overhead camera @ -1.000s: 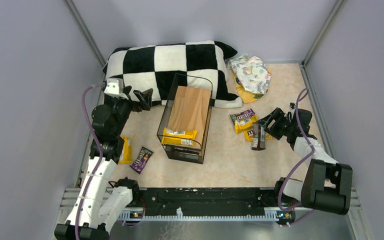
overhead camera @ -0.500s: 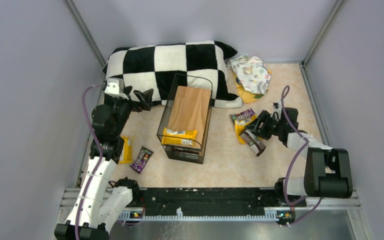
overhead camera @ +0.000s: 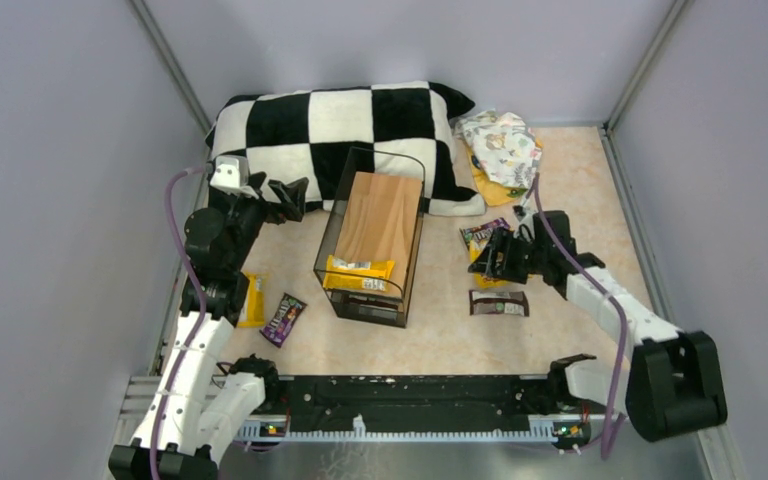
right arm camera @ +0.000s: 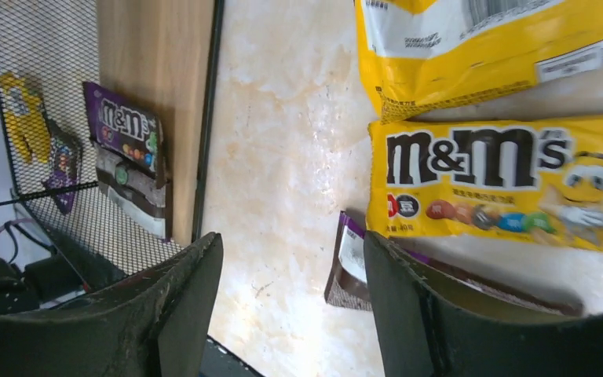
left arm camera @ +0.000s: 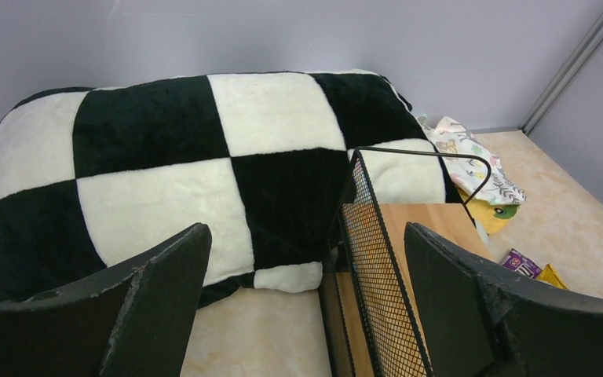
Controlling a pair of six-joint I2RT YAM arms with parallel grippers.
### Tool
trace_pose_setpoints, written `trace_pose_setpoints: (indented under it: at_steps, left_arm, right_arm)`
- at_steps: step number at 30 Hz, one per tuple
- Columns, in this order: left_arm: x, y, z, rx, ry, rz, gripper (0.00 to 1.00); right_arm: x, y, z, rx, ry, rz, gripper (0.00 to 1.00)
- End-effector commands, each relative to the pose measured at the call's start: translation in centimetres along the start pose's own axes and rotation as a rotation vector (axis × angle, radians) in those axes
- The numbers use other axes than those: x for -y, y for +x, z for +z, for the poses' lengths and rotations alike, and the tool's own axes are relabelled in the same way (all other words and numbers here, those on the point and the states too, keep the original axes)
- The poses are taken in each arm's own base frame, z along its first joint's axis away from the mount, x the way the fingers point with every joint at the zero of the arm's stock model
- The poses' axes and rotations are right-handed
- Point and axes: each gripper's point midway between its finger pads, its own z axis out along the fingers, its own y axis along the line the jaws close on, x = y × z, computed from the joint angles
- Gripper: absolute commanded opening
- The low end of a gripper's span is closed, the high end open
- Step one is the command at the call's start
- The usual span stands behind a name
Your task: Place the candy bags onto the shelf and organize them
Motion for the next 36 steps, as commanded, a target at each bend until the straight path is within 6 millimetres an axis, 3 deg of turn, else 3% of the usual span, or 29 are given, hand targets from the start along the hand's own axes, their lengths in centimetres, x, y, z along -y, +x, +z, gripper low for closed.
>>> trace_pose_setpoints:
  at_steps: [1, 6, 10, 14, 20, 24, 27, 29, 36]
  left_arm:
    - [0.7, -2.2, 0.0, 0.071, 0.027, 0.007, 0.99]
    - [0.9, -2.3, -0.1, 0.073, 0.033, 0.005, 0.99]
    - [1.0, -2.2, 0.0, 0.071, 0.037, 0.004, 0.99]
    - [1.2, -2.2, 0.0, 0.070, 0.043, 0.002, 0.99]
    - [1.4, -2.1, 0.0, 0.068, 0.048, 0.001, 0.99]
    - [1.6, -2.1, 0.0, 0.068, 0.057, -0.001, 0.99]
    - [1.8, -2.3, -0.1, 0.072, 0.070, -0.006, 0.99]
    - [1.9, -2.3, -0.1, 0.073, 0.072, -0.007, 0.99]
    - [2.1, -2.5, -0.2, 0.077, 0.078, -0.015, 0.99]
  right_arm:
    - [-0.3, -1.6, -3.6, 0.117, 0.039, 0.007, 0.66]
    - [-1.9, -0.4, -3.7, 0.112, -0.254, 0.173, 0.64]
    - [-0.5, 0.0, -3.2, 0.134, -0.348, 0.252, 0.63]
    - [0.0, 1.6, -2.2, 0.098, -0.392, 0.324, 0.62]
    - [2.8, 2.8, -0.7, 0.061, -0.250, 0.316, 0.59]
    - [4.1, 1.8, -2.9, 0.081, -0.011, 0.267, 0.61]
    - [4.6, -0.7, -5.5, 0.193, 0.109, 0.272, 0.65]
    - [6.1, -1.6, -6.7, 0.248, 0.158, 0.319, 0.66]
    - [11.5, -1.0, -7.9, 0.299, 0.235, 0.578, 0.65]
